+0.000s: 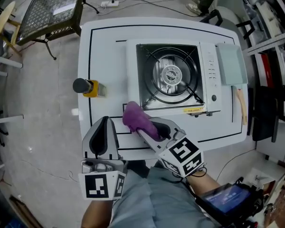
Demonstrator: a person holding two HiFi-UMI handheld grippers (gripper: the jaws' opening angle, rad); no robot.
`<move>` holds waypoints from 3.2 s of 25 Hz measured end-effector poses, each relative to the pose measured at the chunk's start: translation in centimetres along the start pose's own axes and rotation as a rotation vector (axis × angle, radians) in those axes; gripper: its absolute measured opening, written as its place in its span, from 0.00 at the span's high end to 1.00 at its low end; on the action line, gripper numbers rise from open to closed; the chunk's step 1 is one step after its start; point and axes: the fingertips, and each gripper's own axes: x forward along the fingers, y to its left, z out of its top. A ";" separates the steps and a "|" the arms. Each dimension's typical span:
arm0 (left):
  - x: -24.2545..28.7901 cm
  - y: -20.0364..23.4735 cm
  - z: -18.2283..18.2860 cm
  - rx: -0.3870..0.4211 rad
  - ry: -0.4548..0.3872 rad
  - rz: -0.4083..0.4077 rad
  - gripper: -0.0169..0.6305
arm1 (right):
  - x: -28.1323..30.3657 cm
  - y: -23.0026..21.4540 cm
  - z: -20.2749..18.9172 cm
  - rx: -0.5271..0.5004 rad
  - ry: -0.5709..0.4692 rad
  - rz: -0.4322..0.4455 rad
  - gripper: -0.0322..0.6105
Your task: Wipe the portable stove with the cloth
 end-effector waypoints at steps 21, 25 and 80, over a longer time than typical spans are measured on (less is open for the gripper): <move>0.9 -8.7 0.5 0.065 0.010 -0.003 0.95 | -6.2 -5.7 -1.9 0.055 -0.013 0.003 0.74; 1.4 -10.5 0.7 0.080 0.012 -0.019 0.95 | -7.6 -6.9 -2.3 0.069 -0.021 -0.009 0.74; 3.3 -35.7 3.6 0.185 -0.105 -0.233 0.95 | -31.1 -20.5 -5.8 0.192 -0.218 -0.199 0.74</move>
